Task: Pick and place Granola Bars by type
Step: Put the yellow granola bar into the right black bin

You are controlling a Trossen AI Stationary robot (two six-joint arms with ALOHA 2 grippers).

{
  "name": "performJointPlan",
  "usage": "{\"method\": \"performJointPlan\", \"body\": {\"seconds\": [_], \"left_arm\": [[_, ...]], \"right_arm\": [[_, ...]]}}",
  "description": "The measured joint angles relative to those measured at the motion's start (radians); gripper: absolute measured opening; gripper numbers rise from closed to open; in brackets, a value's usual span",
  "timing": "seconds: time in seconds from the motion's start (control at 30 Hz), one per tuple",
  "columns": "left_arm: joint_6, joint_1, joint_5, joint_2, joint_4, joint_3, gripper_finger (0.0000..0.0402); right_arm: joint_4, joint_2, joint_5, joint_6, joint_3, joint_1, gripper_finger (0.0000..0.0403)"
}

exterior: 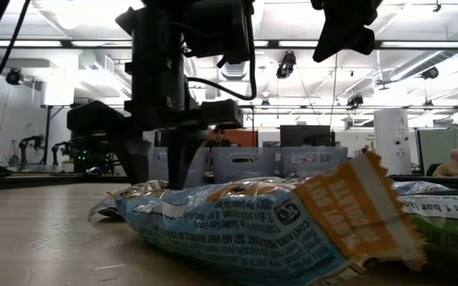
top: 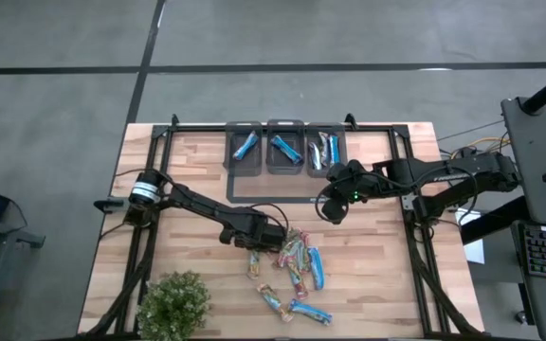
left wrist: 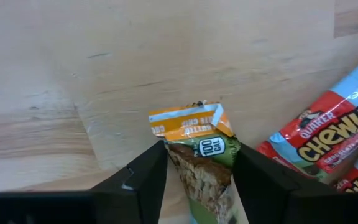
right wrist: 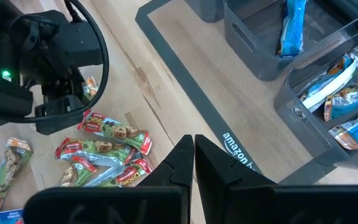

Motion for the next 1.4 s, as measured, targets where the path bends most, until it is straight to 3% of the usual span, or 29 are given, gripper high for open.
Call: {"method": "performJointPlan", "body": {"seconds": [0.47,1.4], "left_arm": [[0.025,0.0,-0.001,0.0,0.005,-0.002,0.0067],[0.041,0.0,-0.001,0.0,0.003,-0.001,0.0053]], "right_arm": [[0.0,0.0,0.0,-0.004,0.0,0.0,0.0008],[0.0,0.0,0.003,-0.008,0.0,0.0,0.0008]]}}
